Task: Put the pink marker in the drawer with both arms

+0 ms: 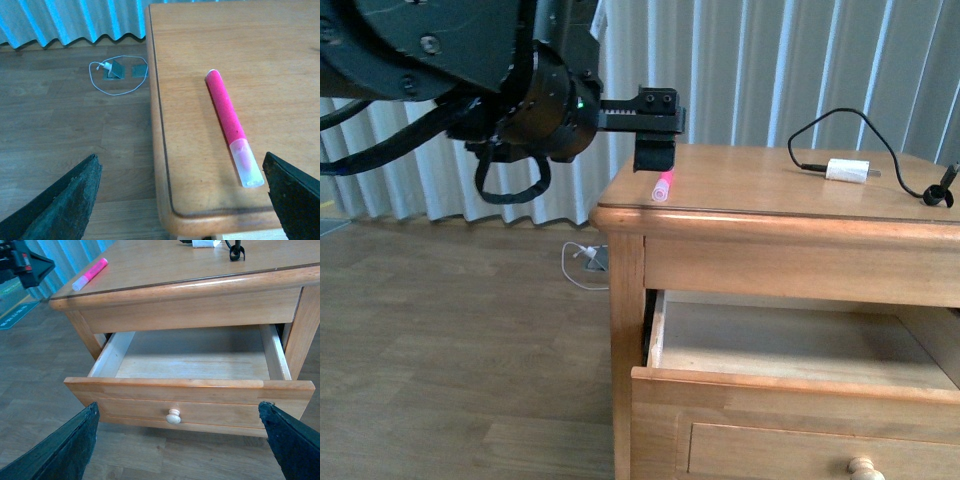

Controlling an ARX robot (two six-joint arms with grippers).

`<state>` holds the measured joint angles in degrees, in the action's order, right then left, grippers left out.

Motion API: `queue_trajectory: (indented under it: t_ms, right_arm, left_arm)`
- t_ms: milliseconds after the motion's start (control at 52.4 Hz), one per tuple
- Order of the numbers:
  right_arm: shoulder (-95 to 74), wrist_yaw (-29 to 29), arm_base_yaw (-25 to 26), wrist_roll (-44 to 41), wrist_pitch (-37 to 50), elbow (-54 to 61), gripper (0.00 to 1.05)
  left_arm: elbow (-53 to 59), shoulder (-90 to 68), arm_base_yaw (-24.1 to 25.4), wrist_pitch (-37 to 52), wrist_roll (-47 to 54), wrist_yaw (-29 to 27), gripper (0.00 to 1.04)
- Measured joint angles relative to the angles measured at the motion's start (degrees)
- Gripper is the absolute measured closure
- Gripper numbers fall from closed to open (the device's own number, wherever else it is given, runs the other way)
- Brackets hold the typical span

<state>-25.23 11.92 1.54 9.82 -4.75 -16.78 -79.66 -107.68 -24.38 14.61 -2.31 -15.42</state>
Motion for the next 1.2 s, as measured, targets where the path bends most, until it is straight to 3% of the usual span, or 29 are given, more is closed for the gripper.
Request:
queue_trajectory:
  t_ms: [420, 879, 1203]
  right_arm:
    - [0.00, 0.00, 0.00, 0.00, 0.00, -0.02, 0.08]
    - [0.00, 0.00, 0.00, 0.00, 0.00, -0.02, 0.08]
    - [0.00, 0.00, 0.00, 0.00, 0.00, -0.02, 0.08]
  left_arm:
    - [-19.12, -14.38, -2.08, -9.97, 2.45, 0.17, 0.06]
    - [-26.62, -18.45, -2.47, -17.88, 4.63, 3.80, 0.06]
    - [-27.43, -18.67, -2.36, -19.45, 6.64, 3.61, 0.53]
